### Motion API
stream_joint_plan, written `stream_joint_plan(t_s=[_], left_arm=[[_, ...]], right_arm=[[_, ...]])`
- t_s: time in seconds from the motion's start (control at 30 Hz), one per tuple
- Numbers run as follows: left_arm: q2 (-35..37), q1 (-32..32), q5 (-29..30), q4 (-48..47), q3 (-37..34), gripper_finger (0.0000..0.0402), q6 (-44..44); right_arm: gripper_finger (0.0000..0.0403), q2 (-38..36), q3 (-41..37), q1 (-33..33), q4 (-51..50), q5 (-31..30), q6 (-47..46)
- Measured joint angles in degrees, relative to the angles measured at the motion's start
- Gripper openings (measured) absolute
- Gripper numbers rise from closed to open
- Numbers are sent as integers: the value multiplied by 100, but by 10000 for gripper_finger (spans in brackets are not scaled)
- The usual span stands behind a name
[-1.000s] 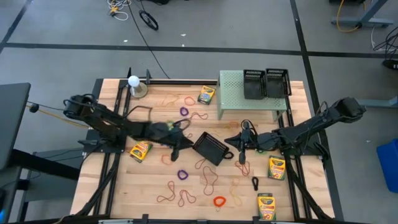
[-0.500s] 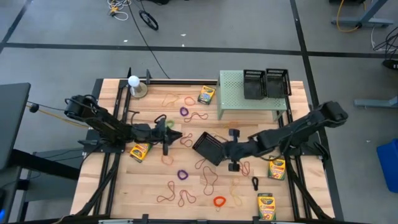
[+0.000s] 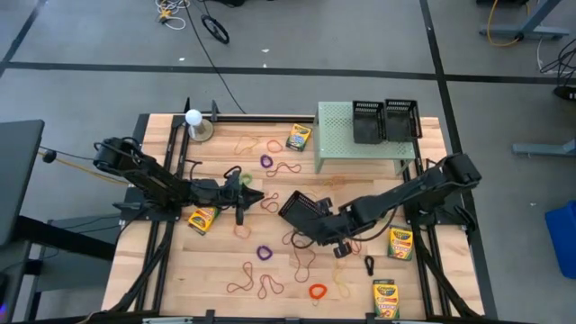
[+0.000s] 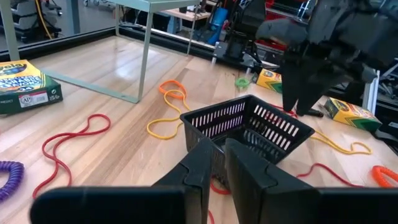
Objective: Pick & Place Office Desk Supplies
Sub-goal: Put the black basket on the shelf
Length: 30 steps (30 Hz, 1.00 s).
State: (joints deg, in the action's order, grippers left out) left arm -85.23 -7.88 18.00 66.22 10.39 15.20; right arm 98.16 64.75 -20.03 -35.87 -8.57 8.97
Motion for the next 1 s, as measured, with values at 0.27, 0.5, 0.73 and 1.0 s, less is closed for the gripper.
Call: stream_joint_plan(t_s=[0.27, 0.5, 0.73, 1.0], left_arm=[[0, 0, 0, -4, 0, 53, 0], [0, 0, 0, -4, 0, 53, 0], [0, 0, 0, -4, 2, 53, 0], [0, 0, 0, -4, 4, 53, 0]], right_arm=[[86, 130, 0, 2, 32, -142, 256], [12, 113, 0, 2, 15, -280, 225], [12, 75, 45, -14, 80, -279, 34], [4, 62, 946, -250, -293, -532, 96]])
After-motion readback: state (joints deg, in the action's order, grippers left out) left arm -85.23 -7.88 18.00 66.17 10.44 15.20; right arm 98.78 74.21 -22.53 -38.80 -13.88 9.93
